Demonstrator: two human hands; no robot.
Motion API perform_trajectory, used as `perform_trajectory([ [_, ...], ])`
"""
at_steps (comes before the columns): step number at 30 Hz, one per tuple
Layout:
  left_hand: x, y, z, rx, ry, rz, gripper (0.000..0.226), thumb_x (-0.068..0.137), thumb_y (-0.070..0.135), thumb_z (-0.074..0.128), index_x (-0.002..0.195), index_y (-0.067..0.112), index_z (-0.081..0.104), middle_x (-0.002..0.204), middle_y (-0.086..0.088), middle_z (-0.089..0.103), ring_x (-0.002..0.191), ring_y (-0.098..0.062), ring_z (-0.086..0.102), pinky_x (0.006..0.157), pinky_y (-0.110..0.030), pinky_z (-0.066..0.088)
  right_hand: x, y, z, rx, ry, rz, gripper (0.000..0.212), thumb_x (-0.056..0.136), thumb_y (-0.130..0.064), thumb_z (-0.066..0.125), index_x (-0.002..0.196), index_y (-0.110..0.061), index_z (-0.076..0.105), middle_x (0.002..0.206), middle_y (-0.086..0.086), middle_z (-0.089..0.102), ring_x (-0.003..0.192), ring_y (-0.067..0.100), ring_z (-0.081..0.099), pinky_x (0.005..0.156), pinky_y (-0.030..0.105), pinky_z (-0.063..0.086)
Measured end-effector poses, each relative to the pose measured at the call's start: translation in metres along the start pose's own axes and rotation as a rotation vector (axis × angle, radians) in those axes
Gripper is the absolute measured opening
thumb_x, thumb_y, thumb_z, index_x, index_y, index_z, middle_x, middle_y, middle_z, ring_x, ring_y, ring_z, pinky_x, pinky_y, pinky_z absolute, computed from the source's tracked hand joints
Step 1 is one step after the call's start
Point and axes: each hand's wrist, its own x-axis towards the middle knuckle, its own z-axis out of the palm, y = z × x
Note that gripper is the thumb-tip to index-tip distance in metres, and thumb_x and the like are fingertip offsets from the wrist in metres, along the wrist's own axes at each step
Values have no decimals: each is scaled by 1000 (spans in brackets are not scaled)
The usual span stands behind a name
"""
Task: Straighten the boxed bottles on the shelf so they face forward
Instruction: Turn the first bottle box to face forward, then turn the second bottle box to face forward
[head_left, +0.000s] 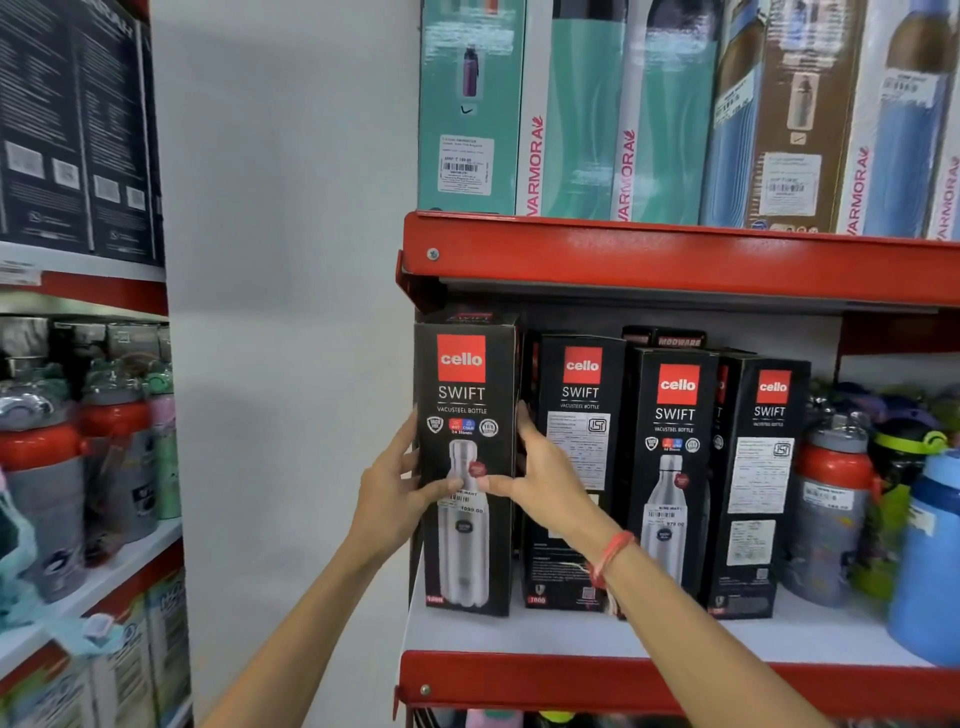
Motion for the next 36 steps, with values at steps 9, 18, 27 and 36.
perform_trajectory([
  [9, 14, -13, 15, 80, 28, -42, 91, 79, 2, 72, 148, 32, 22, 126, 0, 61, 120, -19, 57, 97, -47, 51, 12, 30, 21, -178, 230, 59, 79, 83, -17, 70, 148, -22, 27, 117, 7, 68, 109, 23, 63, 99, 38, 49],
  [18, 1, -22, 28, 360, 235, 40, 76, 83, 16, 70, 146, 27, 29, 145, -3, 47, 127, -21, 51, 100, -42, 47, -9, 42, -1, -451, 814, -47, 61, 83, -29, 68, 134, -7, 45, 121, 12, 51, 104, 22, 45, 87, 35, 50],
  [27, -9, -5, 63, 423, 317, 336, 36, 88, 16, 64, 123, 18, 57, 124, 1, 49, 112, -5, 47, 90, -30, 50, -6, 48, 18, -560, 588, 256, 116, 72, -43, 75, 151, -19, -7, 151, 27, 14, 125, 46, 36, 81, 56, 54],
  [36, -17, 13, 88, 305, -90, 83, 53, 88, 26, 62, 137, 14, 43, 128, -8, 59, 112, -17, 59, 98, -35, 49, -63, 43, -27, -244, 449, 5, 115, 77, -46, 70, 145, -35, -22, 154, 13, -2, 141, 33, 15, 108, 42, 33],
])
